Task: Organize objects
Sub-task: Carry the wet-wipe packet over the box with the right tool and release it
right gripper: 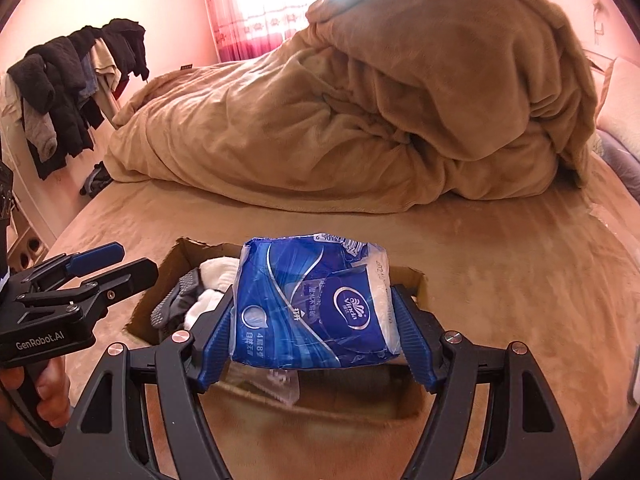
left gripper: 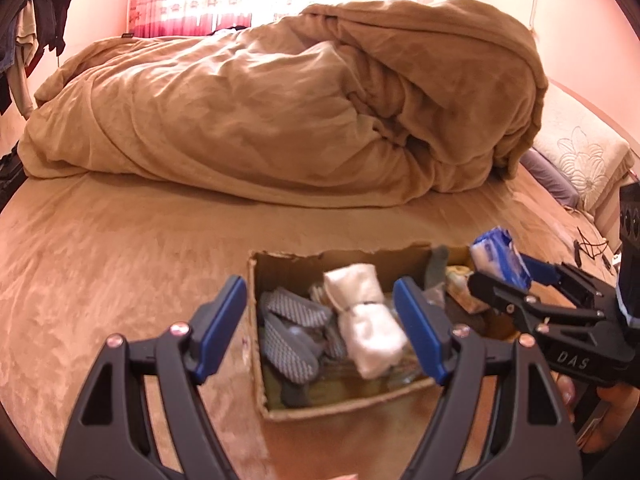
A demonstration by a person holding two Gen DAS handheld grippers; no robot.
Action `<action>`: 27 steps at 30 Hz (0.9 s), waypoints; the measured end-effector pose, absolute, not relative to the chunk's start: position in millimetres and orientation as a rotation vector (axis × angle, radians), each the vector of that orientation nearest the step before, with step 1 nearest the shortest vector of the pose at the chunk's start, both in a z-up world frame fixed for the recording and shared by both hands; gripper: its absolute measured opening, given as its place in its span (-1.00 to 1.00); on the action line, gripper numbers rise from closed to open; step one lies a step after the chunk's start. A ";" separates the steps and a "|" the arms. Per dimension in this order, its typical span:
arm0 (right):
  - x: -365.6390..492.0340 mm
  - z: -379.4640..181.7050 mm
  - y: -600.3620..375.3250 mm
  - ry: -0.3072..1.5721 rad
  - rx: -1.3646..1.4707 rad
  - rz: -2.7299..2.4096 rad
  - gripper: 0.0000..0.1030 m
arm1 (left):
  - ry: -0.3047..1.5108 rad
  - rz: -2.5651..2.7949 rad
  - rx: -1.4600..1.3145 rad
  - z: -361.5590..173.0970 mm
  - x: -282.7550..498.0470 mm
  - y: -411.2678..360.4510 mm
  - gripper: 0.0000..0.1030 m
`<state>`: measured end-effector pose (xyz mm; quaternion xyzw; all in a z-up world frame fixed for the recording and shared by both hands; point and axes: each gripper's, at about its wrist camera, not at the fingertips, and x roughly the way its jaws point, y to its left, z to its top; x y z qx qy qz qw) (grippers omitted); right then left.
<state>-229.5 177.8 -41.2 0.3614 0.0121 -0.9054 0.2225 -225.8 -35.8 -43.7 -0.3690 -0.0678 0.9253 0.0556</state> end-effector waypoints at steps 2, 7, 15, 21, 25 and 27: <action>-236.1 -46.3 173.0 0.039 1.012 -2.494 0.47 | -0.215 2.812 -1.115 -47.2 -231.0 -39.4 0.50; -251.6 -60.7 161.9 0.045 1.059 -2.475 0.47 | -0.234 2.822 -1.144 -62.4 -239.6 -47.3 0.50; -269.0 -86.4 137.6 0.104 1.186 -2.426 0.55 | -0.243 2.810 -1.208 -81.7 -243.4 -54.9 0.50; -269.5 -82.8 147.0 0.017 1.173 -2.493 0.72 | -0.253 2.823 -1.223 -79.7 -237.4 -59.9 0.51; -264.9 -73.9 154.8 -0.023 1.170 -2.504 0.72 | -0.253 2.835 -1.196 -69.1 -227.2 -59.7 0.55; -259.2 -68.3 157.0 -0.020 1.167 -2.509 0.73 | -0.263 2.837 -1.191 -64.1 -221.7 -60.3 0.55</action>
